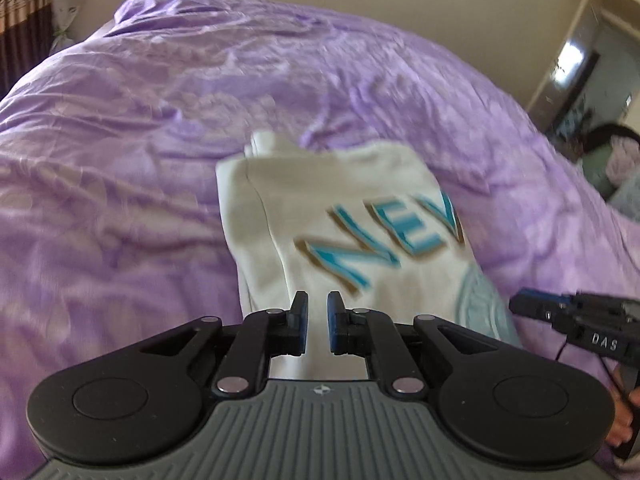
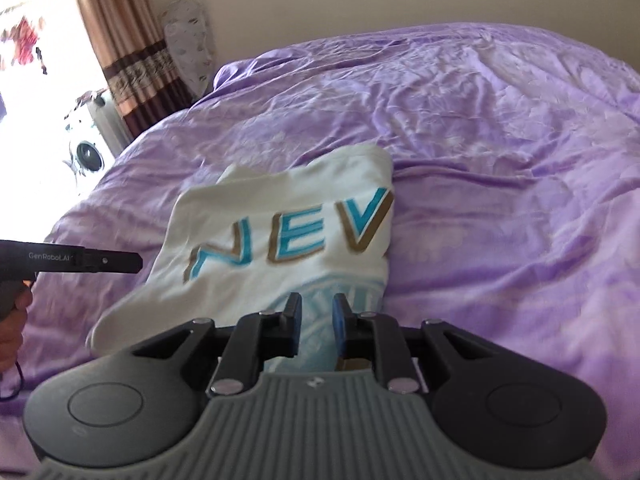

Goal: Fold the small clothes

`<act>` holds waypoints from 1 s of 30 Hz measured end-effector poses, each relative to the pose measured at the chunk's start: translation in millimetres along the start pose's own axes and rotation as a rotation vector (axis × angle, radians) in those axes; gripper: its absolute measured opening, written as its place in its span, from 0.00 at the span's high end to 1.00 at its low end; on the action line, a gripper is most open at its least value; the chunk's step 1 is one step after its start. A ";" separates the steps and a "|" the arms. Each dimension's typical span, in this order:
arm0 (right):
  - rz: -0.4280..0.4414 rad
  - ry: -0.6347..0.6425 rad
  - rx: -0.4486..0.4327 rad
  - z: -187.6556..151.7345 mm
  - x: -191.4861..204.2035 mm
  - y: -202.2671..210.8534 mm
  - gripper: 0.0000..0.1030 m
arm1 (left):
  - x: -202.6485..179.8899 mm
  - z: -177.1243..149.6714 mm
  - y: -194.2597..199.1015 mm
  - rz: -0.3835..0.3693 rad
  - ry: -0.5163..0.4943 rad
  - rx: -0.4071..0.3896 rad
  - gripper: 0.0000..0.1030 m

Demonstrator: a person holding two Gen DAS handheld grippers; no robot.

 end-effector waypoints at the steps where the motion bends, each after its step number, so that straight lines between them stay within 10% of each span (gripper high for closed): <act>1: -0.003 0.008 0.002 -5.7 2.3 5.1 0.87 | -1.8 -7.1 1.6 -0.001 -0.006 0.011 0.91; 18: -0.112 0.171 0.204 -78.2 7.7 -19.7 0.83 | 21.4 -67.0 -36.7 0.091 -0.009 0.249 0.94; 30: -0.118 0.190 0.160 -68.7 11.5 -7.3 0.75 | -1.4 -63.4 -16.9 0.091 -0.090 0.200 0.87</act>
Point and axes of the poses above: each gripper's, at about its wrist camera, not at the fingertips, and y roughly against the way its jaws point, x to its left, z to its top, the point moved 6 cm from there along -y, roughly the way its jaws point, and after that the axes turned 8 degrees about -z, right-handed, at the moved point
